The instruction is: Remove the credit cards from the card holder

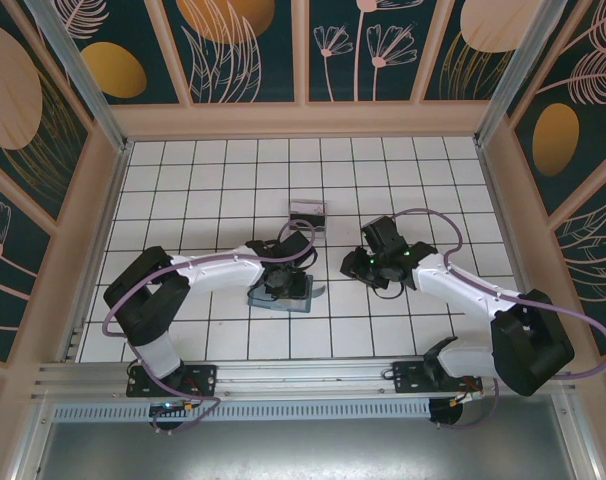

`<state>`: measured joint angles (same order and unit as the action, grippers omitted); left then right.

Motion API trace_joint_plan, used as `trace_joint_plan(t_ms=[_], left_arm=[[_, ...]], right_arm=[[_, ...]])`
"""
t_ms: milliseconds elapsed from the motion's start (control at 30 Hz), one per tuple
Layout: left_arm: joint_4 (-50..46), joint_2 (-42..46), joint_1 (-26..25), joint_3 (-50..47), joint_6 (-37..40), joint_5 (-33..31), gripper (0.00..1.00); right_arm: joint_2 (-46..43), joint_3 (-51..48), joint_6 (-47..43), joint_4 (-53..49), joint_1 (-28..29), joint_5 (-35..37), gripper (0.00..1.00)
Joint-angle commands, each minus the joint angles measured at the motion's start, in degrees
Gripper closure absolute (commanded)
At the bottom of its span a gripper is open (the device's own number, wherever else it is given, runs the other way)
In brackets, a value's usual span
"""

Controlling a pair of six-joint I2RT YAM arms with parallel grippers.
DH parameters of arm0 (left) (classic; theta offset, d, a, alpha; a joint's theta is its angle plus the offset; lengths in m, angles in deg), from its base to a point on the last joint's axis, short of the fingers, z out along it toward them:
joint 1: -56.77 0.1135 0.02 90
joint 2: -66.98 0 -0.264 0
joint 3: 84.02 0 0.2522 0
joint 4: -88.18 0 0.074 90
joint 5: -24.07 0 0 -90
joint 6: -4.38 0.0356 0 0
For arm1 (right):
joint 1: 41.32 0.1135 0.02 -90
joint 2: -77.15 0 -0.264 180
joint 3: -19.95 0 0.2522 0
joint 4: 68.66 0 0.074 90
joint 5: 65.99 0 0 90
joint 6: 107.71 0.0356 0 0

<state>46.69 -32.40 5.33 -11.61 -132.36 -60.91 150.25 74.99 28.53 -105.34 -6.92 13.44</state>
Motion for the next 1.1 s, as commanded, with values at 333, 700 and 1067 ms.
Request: trace_joint_plan(t_ms=[333,700,1067], left_arm=[[-14.7,-0.1,-0.2,4.9,1.8,-12.4,0.63],[-21.5,-2.5,-1.0,8.7,2.2,-19.4,0.57],[-26.1,-3.6,-1.0,7.9,2.5,-25.9,0.54]], right_arm=[[1.1,-0.4,-1.8,-0.8,-0.7,-0.1,0.59],[1.5,0.5,-2.1,-1.2,-0.7,-0.3,0.59],[3.7,2.9,-3.0,-1.3,0.7,-1.5,0.57]])
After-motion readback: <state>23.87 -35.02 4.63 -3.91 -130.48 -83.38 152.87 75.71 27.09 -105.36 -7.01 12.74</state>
